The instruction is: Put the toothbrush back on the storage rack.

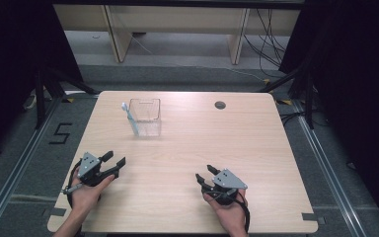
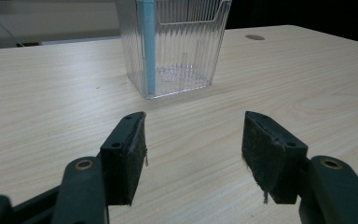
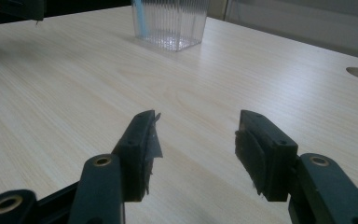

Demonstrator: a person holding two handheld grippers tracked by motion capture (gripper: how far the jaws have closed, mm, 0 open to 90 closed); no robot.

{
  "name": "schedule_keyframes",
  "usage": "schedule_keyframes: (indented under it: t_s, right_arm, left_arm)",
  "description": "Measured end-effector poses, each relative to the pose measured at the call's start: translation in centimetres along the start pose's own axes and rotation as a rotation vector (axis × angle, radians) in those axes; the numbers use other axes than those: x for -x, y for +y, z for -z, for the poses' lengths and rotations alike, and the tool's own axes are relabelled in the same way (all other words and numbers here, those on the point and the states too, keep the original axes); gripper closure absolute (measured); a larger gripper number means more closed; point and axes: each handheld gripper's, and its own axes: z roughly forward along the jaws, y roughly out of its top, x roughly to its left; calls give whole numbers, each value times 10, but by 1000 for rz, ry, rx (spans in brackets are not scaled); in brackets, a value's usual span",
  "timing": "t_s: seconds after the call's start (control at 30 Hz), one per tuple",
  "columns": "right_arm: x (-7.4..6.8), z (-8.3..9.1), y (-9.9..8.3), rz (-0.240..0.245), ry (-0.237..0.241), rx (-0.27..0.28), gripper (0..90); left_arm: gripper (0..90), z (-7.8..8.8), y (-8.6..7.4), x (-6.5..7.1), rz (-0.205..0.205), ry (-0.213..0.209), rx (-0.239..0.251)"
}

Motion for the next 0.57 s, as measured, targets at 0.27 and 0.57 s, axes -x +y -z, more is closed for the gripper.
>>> schedule_keyframes:
  t_s: [0.27, 0.57]
  right_arm:
    - [1, 0, -1, 3, 11, -6, 480]
    - [2, 1, -1, 0, -3, 0, 480]
  left_arm:
    - [386, 3, -2, -1, -12, 4, 34]
    - [351, 5, -3, 2, -35, 24, 52]
